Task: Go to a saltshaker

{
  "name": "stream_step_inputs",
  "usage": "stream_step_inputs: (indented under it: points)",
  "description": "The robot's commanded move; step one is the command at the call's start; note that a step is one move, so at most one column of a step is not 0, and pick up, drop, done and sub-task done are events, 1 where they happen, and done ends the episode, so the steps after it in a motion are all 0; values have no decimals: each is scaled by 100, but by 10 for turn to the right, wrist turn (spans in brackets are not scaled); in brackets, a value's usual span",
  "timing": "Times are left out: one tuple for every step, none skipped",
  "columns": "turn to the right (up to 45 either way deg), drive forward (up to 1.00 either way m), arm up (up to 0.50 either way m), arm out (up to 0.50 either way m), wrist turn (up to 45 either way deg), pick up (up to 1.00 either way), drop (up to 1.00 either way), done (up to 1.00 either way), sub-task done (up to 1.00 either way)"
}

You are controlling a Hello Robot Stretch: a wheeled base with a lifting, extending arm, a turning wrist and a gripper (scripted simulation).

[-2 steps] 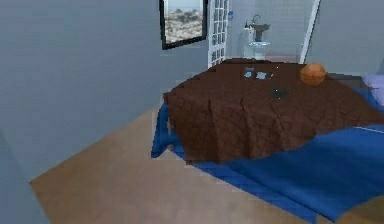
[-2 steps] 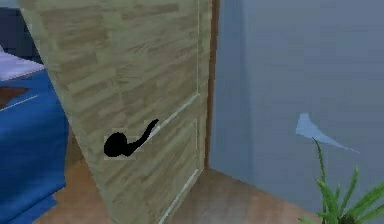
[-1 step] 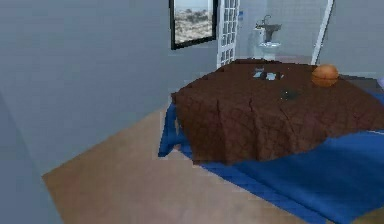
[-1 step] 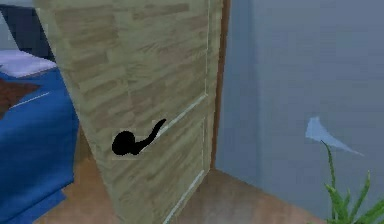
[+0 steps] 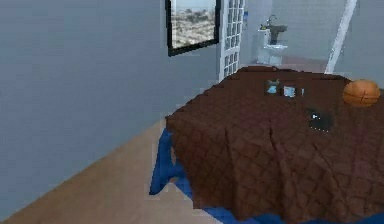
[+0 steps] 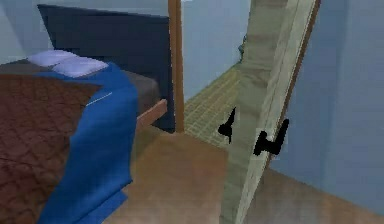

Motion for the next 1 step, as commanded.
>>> stream_step_inputs:
  points:
    - [90, 0, 0, 0, 0, 0, 0, 0, 0]
